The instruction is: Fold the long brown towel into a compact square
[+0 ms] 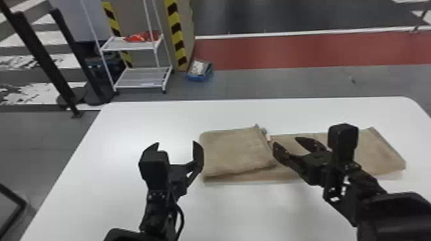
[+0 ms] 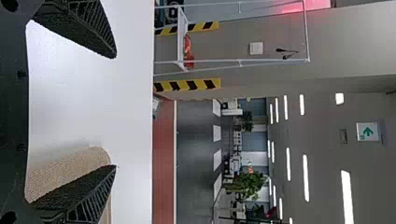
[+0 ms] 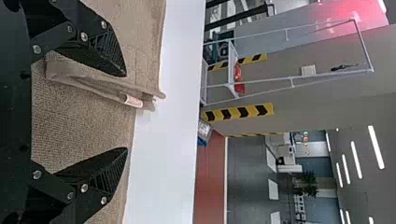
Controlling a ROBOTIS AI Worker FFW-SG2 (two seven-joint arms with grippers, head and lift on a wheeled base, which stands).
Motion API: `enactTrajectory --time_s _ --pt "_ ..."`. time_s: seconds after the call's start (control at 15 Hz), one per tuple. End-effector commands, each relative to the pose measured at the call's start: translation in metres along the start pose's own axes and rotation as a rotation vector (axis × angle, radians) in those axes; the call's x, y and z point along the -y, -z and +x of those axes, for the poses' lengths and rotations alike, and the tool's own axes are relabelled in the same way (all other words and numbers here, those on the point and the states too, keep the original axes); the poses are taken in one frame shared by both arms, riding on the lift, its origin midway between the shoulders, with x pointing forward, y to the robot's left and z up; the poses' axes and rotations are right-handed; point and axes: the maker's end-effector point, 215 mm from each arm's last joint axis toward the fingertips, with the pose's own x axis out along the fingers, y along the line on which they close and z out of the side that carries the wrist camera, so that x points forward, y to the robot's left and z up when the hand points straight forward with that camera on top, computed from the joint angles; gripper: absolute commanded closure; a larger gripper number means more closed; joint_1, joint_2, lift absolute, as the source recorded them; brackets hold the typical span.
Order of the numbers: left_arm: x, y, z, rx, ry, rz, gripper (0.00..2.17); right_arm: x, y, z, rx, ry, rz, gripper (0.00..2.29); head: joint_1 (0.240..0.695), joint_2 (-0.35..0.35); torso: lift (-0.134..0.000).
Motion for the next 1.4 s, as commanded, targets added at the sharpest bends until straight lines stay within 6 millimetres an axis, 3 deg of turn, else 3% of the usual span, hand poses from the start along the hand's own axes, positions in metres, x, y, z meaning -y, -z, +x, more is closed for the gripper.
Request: enactTrajectory --time_s 0.0,0.27,0.6,0.73,1.33 --pt "0.009 0.005 0.005 -0.009 0.014 0.0 0.03 0.002 0.004 0.001 -0.008 0.003 0.003 0.38 0.695 0.113 -0.119" --pt "0.017 0.018 0.009 -0.027 0.044 0.003 0.03 0.001 0.004 0.012 -0.016 -0.001 0.02 0.38 0.695 0.098 -0.118" --pt "0.018 0.014 0.012 -0.001 0.053 -0.012 0.03 -0.005 -0.005 0.037 -0.026 -0.016 0.009 0.38 0.695 0.1 -0.118" --pt "0.018 0.014 0.013 -0.002 0.058 -0.019 0.03 0.0 -0.002 0.041 -0.038 -0.017 0.011 0.38 0.695 0.108 -0.118" --pt "0.022 0.01 0.015 0.005 0.077 -0.023 0.03 -0.02 0.016 0.048 -0.149 -0.112 0.0 0.37 0.695 0.12 -0.118"
